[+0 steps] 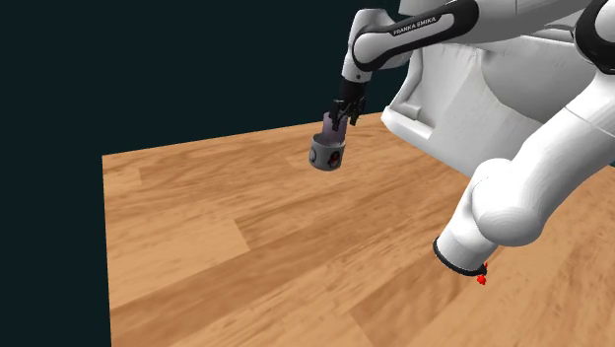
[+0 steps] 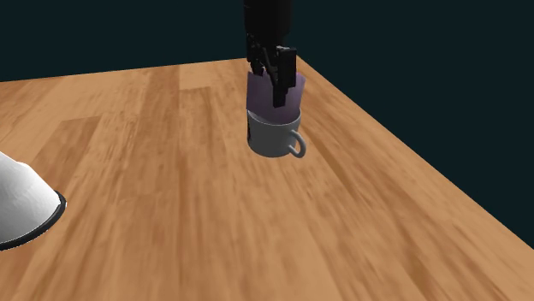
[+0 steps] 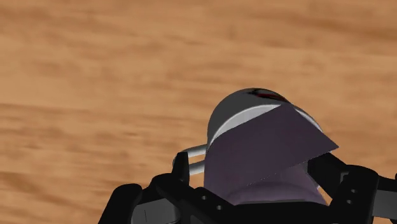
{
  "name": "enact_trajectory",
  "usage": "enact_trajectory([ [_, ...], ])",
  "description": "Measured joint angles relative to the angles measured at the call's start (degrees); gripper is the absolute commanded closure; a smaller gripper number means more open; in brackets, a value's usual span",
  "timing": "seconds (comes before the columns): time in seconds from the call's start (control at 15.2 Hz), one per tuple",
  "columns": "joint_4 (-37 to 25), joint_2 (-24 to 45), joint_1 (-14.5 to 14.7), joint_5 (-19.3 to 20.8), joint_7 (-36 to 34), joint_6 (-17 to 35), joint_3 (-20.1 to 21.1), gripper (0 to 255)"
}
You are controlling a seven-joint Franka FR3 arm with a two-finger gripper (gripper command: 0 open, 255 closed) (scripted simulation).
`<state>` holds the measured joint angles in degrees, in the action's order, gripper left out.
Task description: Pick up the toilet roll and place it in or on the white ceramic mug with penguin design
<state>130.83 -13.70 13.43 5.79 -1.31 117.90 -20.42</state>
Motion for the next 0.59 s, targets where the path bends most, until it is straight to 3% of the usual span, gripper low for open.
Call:
enact_trajectory([
  [0.26,-4.59,-1.44,0.09,0.11,-0.23,-5.92,0.51,0],
  [0.59,-4.91,-1.77,0.08,0.19,-0.27,-6.63,0.58,0],
])
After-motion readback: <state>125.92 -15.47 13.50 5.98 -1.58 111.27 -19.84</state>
